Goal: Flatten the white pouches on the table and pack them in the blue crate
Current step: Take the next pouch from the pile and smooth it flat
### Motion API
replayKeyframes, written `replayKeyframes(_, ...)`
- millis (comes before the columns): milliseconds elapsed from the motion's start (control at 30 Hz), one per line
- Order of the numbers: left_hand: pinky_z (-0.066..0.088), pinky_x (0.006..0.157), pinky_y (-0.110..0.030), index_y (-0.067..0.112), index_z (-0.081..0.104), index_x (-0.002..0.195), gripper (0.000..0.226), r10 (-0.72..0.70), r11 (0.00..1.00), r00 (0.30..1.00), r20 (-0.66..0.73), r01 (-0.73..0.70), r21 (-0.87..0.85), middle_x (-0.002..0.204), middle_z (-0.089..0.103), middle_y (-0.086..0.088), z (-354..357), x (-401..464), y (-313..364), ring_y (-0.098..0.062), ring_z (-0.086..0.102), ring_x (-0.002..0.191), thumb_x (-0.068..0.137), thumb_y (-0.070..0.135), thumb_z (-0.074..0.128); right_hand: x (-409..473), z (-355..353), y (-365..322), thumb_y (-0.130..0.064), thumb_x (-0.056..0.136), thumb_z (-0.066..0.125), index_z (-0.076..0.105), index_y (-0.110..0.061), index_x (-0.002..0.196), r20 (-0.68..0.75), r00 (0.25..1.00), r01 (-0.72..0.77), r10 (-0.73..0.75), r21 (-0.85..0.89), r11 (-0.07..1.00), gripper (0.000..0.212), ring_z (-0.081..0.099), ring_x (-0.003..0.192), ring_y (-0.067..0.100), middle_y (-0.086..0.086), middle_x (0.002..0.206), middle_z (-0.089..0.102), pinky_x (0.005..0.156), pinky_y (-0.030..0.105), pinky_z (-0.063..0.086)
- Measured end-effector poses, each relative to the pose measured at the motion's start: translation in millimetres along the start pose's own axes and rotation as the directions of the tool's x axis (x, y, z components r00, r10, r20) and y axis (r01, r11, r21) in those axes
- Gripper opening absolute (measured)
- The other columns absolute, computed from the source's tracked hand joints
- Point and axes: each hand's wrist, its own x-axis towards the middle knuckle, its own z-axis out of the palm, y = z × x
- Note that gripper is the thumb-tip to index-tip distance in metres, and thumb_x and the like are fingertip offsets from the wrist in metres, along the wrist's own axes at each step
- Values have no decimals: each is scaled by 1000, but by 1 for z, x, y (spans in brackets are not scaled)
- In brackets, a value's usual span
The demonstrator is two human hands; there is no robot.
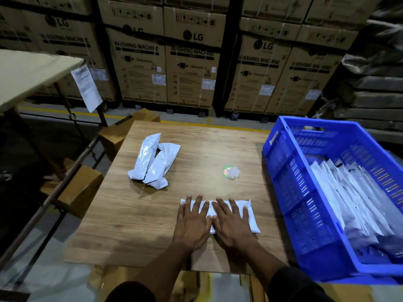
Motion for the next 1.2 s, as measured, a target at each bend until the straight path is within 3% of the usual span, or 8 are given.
replayKeyframes(133,31,115,-57,20,59,136,52,-39,999,997,-66,40,12,139,52,-11,-1,-1,3,-37,46,128,95,41,36,6,-6,-11,-43,88,30,53,-19,142,-26,1000,11,-14,-98,995,63,39,141,41,0,149,50,105,68,24)
replayKeyframes(267,25,118,-53,10,59,138,53,-28,999,994,-103,30,13,133,60,-11,5,-9,5,-36,52,127,97,36,39,2,1,-14,-40,84,42,52,-21,143,-75,991,105,-110,-72,992,63,48,136,31,-6,147,52,105,62,31)
replayKeyframes(367,27,115,-53,10,56,144,57,-47,999,995,-93,46,-17,143,57,-12,14,-12,2,-39,48,137,98,40,39,-1,10,-5,-41,91,40,47,-22,146,-89,990,103,-108,-60,993,58,44,140,29,-7,152,46,107,58,22)
replayKeyframes(467,30,115,-53,13,49,150,59,-50,998,995,-88,46,-47,150,51,-9,17,-14,0,-40,39,144,101,44,37,-3,16,7,-51,105,25,36,-26,153,-112,992,53,-54,-8,999,55,22,151,28,-11,161,29,115,52,9)
replayKeyframes(733,35,113,-59,19,42,154,62,-68,997,992,-104,64,-47,154,47,-7,10,-16,2,-46,35,144,99,48,38,1,20,28,-70,93,-7,13,-31,160,-133,991,-9,12,24,1000,80,-9,153,21,-16,165,-3,120,49,-7)
replayKeyframes(1067,36,110,-62,22,50,149,61,-80,996,995,-59,77,-54,153,49,-6,7,-16,2,-46,39,141,96,52,41,-5,12,49,-70,96,7,1,-36,158,-77,994,-69,75,75,995,71,-22,150,13,-21,162,-21,121,47,-10)
replayKeyframes(1200,21,116,-66,18,52,147,62,-99,995,993,-60,98,-25,153,48,-9,2,-13,7,-43,33,146,96,50,38,-6,6,45,-65,100,11,0,-30,159,-78,996,-47,51,54,997,70,-20,151,18,-14,165,-17,120,52,-11)
